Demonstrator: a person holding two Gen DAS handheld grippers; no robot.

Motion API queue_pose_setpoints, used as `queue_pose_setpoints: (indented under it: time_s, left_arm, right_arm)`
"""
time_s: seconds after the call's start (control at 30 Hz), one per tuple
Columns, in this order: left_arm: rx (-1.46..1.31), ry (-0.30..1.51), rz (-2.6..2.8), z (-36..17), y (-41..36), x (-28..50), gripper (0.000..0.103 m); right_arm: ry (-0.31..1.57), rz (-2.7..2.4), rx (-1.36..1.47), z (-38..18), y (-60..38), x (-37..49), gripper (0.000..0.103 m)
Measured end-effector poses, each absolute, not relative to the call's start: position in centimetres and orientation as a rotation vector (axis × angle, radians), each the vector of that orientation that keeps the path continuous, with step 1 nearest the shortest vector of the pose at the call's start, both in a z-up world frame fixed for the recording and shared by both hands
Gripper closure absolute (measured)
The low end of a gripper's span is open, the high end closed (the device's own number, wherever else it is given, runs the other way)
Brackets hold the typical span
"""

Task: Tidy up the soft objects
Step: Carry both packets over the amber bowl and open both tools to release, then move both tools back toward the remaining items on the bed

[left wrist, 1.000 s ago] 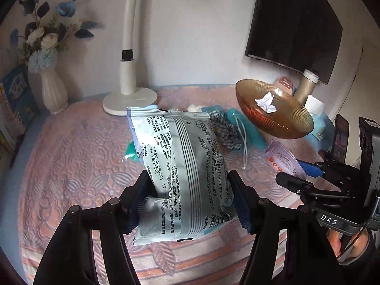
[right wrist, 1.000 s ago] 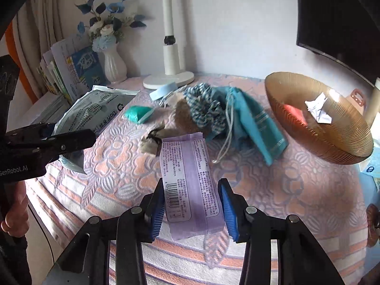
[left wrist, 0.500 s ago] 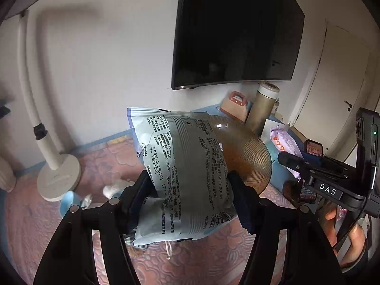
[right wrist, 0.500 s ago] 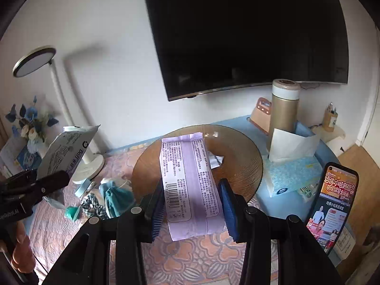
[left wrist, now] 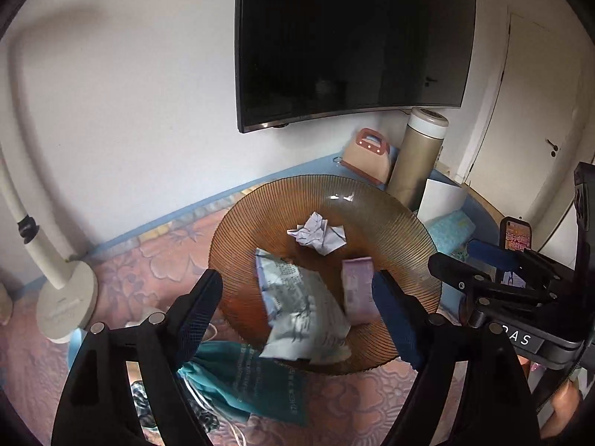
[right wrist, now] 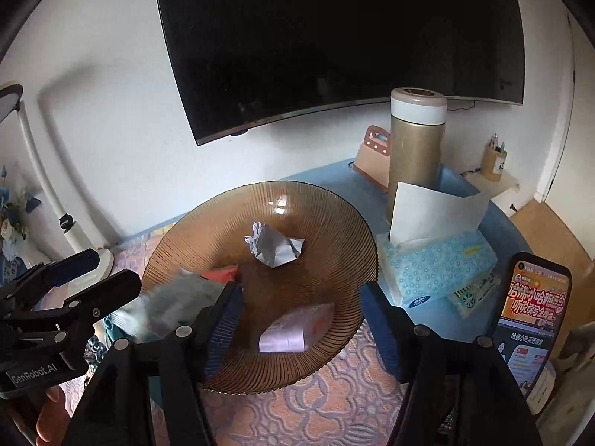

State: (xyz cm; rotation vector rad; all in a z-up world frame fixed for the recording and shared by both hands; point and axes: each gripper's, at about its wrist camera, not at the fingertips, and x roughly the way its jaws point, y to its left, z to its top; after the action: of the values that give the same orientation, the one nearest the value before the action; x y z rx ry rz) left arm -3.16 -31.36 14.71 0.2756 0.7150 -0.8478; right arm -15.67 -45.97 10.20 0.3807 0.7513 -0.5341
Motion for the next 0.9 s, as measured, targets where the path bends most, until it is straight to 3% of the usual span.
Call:
queue_pose_setpoints:
  time_s: [0.27, 0.5, 0.9]
  left_arm:
    - [0.217, 0.647, -0.782, 18.2, -24.5, -5.1, 0.021]
    - [0.077, 0.632, -0.704, 19.8, -15.6, -7.2, 0.018]
    - [0.026, 0.678, -0.474, 12.6, -6.8, -8.8, 0.018]
  right_arm:
    - [0.737, -0.451, 0.379, 11.0, -43.1, -16.5, 0.038]
    - [0.687, -0.373, 0.393, 12.6, -38.7, -18.0, 0.027]
    - [0.711, -0.256, 0.371, 10.3, -31.2, -18.8, 0.024]
